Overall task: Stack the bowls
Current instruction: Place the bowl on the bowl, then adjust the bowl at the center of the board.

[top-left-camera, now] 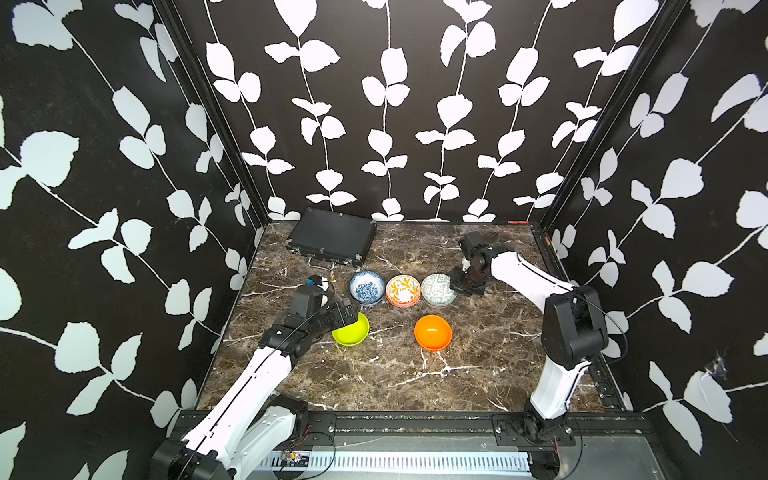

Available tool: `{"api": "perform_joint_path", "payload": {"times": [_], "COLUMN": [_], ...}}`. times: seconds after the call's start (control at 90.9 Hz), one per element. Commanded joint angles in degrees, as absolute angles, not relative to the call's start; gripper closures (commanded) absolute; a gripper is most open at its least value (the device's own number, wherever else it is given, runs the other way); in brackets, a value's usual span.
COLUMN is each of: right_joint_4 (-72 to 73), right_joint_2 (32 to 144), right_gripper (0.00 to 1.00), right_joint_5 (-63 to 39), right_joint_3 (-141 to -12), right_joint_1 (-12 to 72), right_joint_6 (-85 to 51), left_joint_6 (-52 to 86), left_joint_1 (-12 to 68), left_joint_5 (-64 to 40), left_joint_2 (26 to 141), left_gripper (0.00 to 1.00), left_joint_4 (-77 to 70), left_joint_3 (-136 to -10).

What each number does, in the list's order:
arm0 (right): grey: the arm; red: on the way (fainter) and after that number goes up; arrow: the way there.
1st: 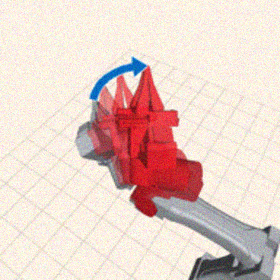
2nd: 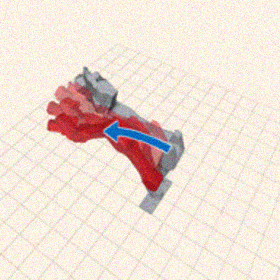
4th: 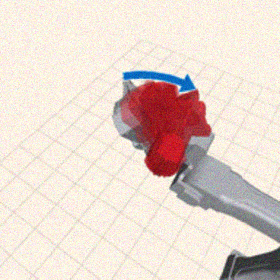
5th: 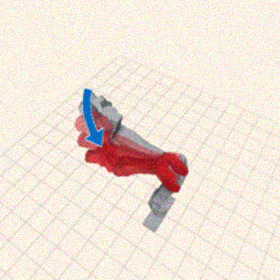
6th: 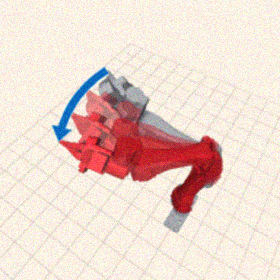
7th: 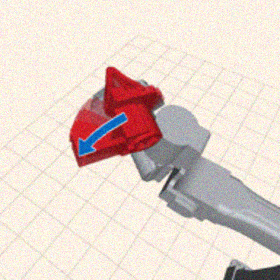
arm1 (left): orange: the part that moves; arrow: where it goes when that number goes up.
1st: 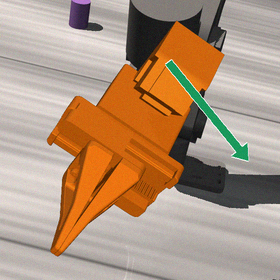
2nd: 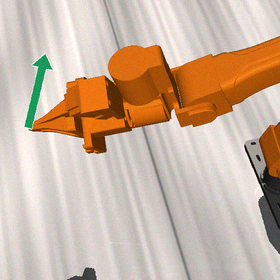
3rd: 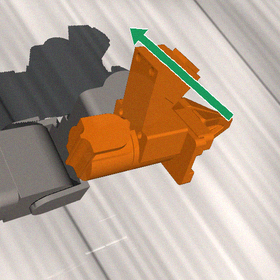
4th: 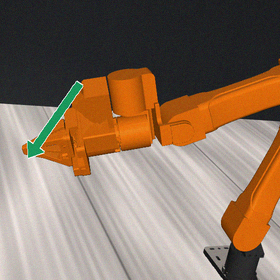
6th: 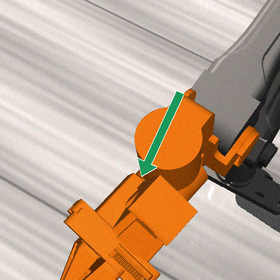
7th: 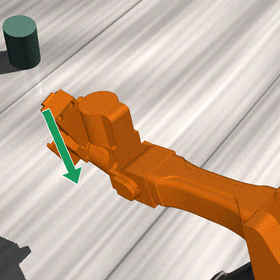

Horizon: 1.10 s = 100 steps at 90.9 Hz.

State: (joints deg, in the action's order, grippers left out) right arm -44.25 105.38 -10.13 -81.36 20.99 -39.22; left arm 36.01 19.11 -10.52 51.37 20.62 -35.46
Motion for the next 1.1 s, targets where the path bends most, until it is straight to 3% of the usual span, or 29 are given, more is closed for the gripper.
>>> {"api": "perform_joint_path", "payload": {"times": [0.0, 0.231, 0.385, 0.506, 0.748, 1.089], "right_joint_4": [-43.33, -43.23, -43.1, -43.11, -42.46, -25.67], "right_joint_2": [106.83, 107.29, 104.11, 100.76, 93.99, 81.4], "right_gripper": [0.98, 0.88, 0.64, 0.51, 0.43, 0.39], "right_joint_5": [-9.58, -10.29, -10.11, -9.57, -9.38, -12.0], "right_joint_3": [-79.67, -79.52, -79.62, -79.71, -77.97, -62.71], "right_joint_1": [21.45, 21.51, 21.53, 21.53, 21.49, 21.48], "right_joint_6": [-39.46, -39.22, -38.96, -38.46, -37.99, -36.83], "left_joint_6": [35.94, 35.97, 35.84, 34.8, 31.64, 30.01], "left_joint_1": [18.72, 18.7, 18.61, 18.48, 18.47, 14.0], "left_joint_5": [-10.97, -10.99, -10.59, -9.86, -8.13, -13.67], "left_joint_2": [50.76, 50.79, 51.89, 55.57, 63.36, 78.95], "left_gripper": [0.02, 0.02, 0.01, 0.01, 0.01, 0.02], "left_joint_4": [19.6, 19.64, 20.99, 24.63, 28.01, 23.31], "left_joint_3": [-34.72, -34.75, -36.05, -40.08, -47.46, -54.56]}}
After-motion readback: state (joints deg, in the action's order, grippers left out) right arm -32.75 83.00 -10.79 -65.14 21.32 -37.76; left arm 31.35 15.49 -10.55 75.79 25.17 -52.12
